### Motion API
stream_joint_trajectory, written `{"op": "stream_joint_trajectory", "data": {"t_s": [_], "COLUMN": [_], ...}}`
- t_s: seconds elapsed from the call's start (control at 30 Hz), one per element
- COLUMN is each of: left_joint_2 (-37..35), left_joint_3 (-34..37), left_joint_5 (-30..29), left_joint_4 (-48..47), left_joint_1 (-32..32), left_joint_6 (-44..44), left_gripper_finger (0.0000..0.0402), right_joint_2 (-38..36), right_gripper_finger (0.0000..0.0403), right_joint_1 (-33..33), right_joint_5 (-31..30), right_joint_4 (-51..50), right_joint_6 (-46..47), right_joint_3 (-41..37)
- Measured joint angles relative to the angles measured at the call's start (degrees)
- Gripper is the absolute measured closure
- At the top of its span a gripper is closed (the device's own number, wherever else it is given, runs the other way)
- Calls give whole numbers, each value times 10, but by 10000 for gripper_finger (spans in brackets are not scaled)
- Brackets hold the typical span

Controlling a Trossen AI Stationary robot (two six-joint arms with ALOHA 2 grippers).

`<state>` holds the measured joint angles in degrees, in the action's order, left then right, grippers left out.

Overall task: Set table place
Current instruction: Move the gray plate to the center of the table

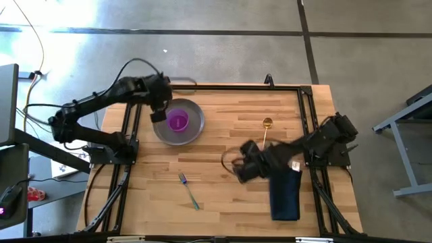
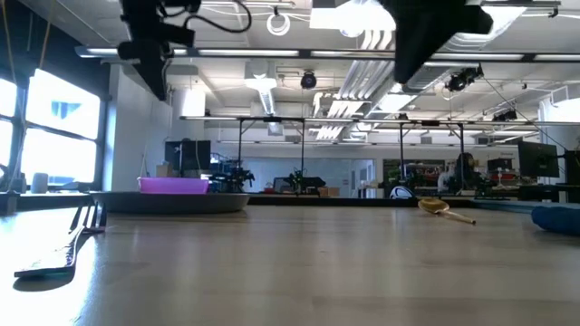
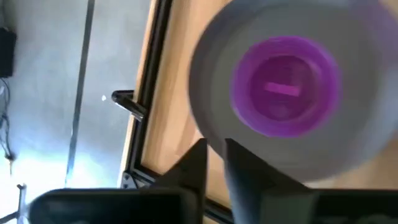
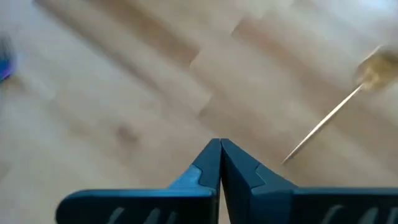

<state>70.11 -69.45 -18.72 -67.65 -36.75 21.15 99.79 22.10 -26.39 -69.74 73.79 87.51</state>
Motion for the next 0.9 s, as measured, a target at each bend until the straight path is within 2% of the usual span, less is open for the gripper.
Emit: {"op": "stream_joint_trajectory", "data": {"t_s": [0.07,0.2,0.27,0.4,0.63,0.77,0.9], "left_joint_2": [19,61,83,129,189,238,272], "left_joint_3": [0,0,0,0,0,-1,-1], "left_joint_5": [24,107,141,163,171,175,142], "left_joint_4": [31,83,90,102,131,135,151], "left_joint_1": [-51,-153,-200,-271,-276,-279,-277], "left_joint_6": [36,95,117,150,148,131,118], "left_gripper_finger": [393,397,399,401,401,401,402], "right_joint_2": [0,0,0,0,0,0,-1], "right_gripper_finger": [403,403,403,403,403,403,403], "right_joint_1": [-36,-112,-156,-247,-345,-369,-376], "right_joint_5": [-7,-5,11,59,114,138,158], "right_joint_4": [-16,-18,-5,62,186,198,192], "right_joint_6": [-52,-173,-238,-361,-479,-508,-533], "right_joint_3": [19,51,63,69,69,69,69]}}
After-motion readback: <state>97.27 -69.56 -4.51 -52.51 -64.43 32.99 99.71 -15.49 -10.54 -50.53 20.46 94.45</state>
